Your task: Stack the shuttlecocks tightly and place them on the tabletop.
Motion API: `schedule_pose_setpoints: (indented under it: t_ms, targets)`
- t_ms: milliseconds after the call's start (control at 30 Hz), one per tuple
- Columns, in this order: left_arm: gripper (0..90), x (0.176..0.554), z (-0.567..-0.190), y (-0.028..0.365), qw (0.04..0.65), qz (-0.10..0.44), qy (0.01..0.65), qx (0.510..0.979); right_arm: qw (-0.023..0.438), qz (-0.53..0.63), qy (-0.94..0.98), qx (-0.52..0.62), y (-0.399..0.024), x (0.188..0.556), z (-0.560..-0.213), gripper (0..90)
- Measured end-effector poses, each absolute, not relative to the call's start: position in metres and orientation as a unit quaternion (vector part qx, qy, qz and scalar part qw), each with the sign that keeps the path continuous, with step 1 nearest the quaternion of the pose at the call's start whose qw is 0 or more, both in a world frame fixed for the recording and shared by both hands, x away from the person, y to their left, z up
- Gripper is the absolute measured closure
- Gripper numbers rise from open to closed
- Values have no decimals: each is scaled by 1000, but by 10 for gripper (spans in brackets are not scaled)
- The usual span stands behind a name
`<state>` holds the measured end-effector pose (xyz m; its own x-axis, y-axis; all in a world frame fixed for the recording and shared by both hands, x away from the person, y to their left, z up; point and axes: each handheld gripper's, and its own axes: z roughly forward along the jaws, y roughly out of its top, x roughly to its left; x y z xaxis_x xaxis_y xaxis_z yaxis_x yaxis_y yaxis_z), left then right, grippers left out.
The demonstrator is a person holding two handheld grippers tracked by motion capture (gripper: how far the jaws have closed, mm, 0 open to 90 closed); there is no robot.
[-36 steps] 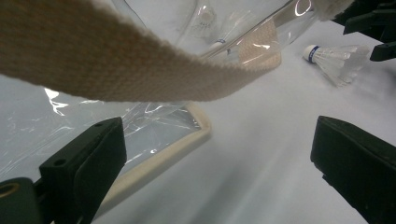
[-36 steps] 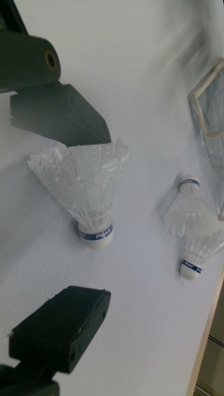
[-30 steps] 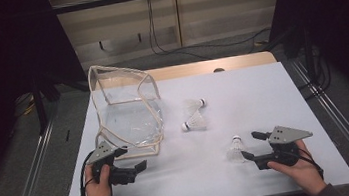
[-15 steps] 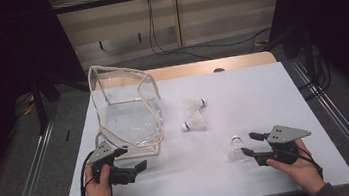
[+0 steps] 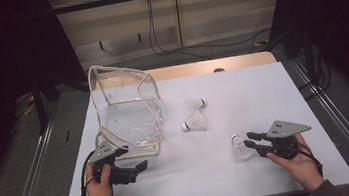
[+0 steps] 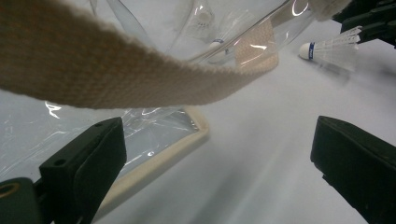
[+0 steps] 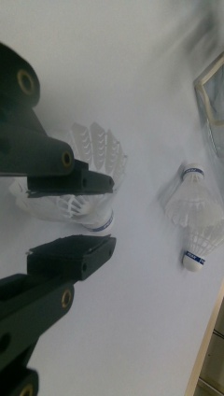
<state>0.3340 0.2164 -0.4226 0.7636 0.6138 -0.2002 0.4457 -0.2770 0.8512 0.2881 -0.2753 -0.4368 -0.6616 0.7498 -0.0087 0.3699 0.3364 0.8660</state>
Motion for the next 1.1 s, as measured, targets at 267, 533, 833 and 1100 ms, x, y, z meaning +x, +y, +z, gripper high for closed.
schedule_pose_setpoints:
  t_ms: [267,533,833,1100]
  targets:
    - [37,334,-422,216,498,86,332,796,203,455,789,359,-276,294,-431,884]
    - [37,334,-422,213,498,86,327,798,192,474,780,361,-276,304,-422,900]
    - [37,334,-421,212,494,86,326,802,188,487,765,377,-276,320,-417,900]
    - [37,334,-422,212,495,83,325,801,184,489,764,378,-270,331,-416,900]
